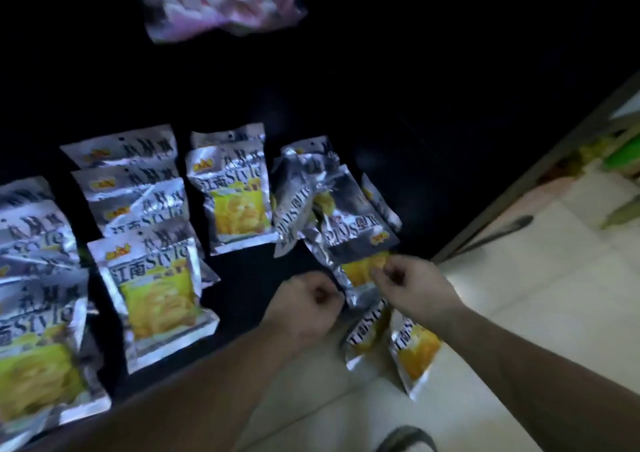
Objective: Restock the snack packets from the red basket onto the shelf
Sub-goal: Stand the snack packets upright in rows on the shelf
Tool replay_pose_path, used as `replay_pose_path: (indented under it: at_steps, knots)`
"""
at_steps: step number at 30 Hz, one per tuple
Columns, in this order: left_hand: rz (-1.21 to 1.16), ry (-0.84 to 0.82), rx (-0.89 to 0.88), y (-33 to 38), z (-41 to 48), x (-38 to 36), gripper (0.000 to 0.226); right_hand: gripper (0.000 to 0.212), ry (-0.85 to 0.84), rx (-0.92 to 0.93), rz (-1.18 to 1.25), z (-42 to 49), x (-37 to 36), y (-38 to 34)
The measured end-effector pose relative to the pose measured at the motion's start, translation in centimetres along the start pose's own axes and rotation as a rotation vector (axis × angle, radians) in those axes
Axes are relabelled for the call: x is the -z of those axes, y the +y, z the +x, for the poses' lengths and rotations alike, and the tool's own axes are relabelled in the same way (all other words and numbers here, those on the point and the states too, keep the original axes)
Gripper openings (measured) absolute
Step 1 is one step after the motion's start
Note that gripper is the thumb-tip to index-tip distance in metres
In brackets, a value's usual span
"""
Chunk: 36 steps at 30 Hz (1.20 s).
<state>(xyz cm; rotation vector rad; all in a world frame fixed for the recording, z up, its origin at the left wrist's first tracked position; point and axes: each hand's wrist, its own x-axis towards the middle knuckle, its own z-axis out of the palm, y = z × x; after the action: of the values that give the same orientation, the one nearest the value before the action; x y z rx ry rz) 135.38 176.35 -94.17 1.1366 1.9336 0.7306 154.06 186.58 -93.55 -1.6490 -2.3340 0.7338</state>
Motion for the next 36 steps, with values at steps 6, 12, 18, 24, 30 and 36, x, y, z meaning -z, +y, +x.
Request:
replay_pose_path:
  at_steps: [6, 12, 18, 24, 30, 36]
  knots:
    - [0.001, -0.048, 0.12, -2.5, -1.6, -8.0, 0.061, 0.046, 0.017, -0.274, -0.027, -3.9, -0.8, 7.5]
    - [-0.019, -0.076, 0.118, -3.3, -0.3, -10.0, 0.021, 0.04, -0.114, -0.427, 0.363, -3.0, -2.3, 7.4]
    - [-0.238, -0.124, 0.117, -3.2, 0.1, -9.9, 0.014, 0.033, -0.186, -0.468, 0.556, -1.7, -3.3, 7.7]
    - [-0.345, -0.193, 0.166, -3.1, 0.7, -5.4, 0.014, 0.036, -0.147, -0.438, 0.531, -2.3, -3.2, 6.0]
    - [-0.527, -0.183, 0.222, 0.6, -0.8, 2.9, 0.027, 0.038, -0.147, -0.253, 0.641, -4.0, 1.8, -0.8]
    - [-0.732, -0.022, 0.086, 5.4, -7.2, 12.6, 0.036, 0.044, -0.049, -0.061, 0.569, -6.6, 8.5, -11.5]
